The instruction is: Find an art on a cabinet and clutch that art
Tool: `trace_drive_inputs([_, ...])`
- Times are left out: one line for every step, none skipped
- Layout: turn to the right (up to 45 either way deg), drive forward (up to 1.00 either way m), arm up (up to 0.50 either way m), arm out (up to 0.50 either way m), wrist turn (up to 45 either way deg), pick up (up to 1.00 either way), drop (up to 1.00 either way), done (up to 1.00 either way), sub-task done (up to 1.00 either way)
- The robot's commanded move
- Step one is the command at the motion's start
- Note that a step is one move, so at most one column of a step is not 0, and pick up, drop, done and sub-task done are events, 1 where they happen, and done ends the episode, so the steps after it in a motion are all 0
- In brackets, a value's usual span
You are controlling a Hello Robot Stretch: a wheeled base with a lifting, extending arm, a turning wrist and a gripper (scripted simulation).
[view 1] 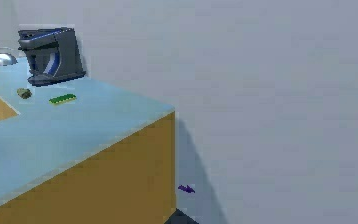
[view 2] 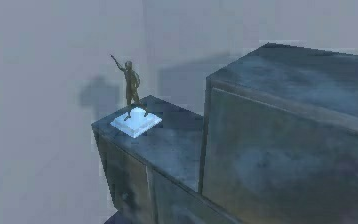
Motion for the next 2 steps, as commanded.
trace_drive_inputs([-9.0,0.00,0.00,0.00,0.0,0.00,0.00,0.00,0.00])
trace_drive_inputs([0.0,0.00,0.50,0.00,0.0,0.00,0.00,0.00,0.00])
